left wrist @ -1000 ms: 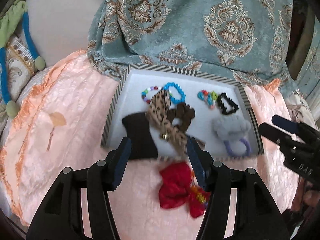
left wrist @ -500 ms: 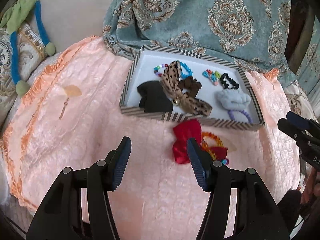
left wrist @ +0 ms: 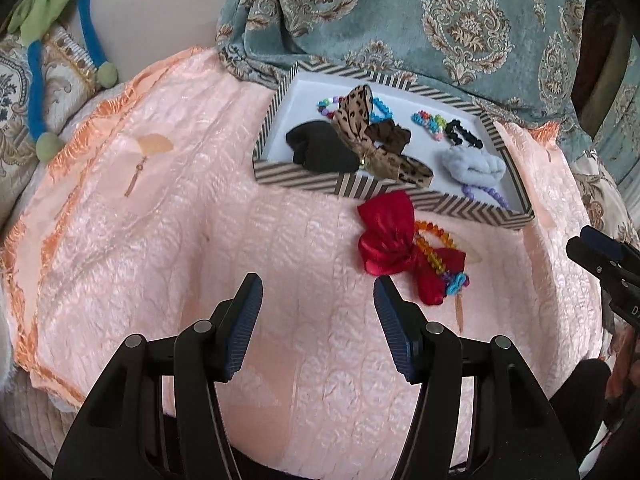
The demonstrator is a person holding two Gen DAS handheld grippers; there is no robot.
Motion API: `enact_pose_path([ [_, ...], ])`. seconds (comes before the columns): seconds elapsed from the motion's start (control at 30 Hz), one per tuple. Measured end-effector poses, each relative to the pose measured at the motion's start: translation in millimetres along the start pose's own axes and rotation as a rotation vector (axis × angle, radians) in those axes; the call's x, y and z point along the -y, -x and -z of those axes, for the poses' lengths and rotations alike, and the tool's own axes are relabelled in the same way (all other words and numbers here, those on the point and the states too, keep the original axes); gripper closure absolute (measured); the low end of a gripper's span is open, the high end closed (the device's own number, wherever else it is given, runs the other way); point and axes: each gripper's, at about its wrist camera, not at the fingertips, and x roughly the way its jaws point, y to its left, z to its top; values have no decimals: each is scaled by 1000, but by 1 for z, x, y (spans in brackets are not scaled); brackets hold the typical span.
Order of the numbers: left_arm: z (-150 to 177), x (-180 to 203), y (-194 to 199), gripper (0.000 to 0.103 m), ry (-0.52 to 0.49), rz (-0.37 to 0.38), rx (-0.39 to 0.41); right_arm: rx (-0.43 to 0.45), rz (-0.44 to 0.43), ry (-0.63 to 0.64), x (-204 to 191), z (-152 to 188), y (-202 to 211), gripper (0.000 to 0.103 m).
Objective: Organize jewelry
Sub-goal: 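Grasp red bow with left tool while right tool grasps orange bead bracelet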
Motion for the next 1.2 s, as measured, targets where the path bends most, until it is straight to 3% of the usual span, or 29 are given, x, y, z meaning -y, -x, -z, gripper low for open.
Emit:
enact_pose_path([
  [0.27, 3, -3, -16, 44, 55, 57, -52, -65, -106, -76, 12, 15, -25, 43],
  [0.47, -3, -2, -26, 44, 83, 69, -66, -80, -223, -52, -8, 16, -44, 44],
  [0.57, -4, -4, -29, 44, 95, 70, -69, -89, -220, -39, -16, 13, -59, 57],
  [0.9, -6, -7, -35, 44, 99, 66, -79, -144, -206, -25, -36, -12, -114, 61],
  [1.0, -8, -7, -37, 44, 99, 66, -83, -166, -170, 24, -47, -11, -130, 70],
  [1.1, -9, -6, -38, 44, 103, 74, -84, -142, -109, 80, -49, -7, -127, 90],
  [1.2, -12, -3, -40, 44, 105, 78, -81, -125, -104, 48, -31, -2, -113, 94],
])
